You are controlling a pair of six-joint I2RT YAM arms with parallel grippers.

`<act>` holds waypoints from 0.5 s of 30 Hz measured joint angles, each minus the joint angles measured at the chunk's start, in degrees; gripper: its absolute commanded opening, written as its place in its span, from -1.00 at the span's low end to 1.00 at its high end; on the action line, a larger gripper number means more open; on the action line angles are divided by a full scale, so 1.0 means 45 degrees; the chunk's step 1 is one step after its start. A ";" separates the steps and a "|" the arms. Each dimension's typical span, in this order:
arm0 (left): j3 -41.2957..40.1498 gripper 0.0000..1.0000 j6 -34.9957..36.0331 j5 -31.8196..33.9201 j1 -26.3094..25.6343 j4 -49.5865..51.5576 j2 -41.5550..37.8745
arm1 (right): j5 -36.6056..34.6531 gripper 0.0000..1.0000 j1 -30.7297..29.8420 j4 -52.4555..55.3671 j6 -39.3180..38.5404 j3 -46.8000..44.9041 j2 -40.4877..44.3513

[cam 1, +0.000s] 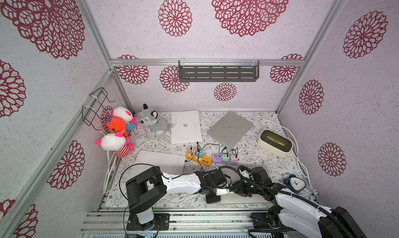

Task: Unplug the laptop charger
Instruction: Remove the charging cable from the laptop.

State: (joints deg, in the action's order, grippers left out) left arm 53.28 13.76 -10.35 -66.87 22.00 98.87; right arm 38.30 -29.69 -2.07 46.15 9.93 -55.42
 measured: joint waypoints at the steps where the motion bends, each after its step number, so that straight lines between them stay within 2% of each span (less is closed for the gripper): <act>1: -0.0010 -0.70 0.0039 0.0015 0.0000 -0.0005 -0.0005 | 0.0000 -0.42 0.0000 -0.0005 0.0000 0.0000 0.0000; 15: -0.0117 -0.70 -0.0253 0.0155 0.0000 -0.0005 -0.0165 | 0.0010 -0.42 0.0000 -0.0068 0.0000 -0.0005 -0.0005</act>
State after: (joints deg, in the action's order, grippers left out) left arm 52.75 12.62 -9.65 -66.87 21.98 98.13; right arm 38.35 -29.69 -2.37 46.15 9.91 -55.44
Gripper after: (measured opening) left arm 0.156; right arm 0.290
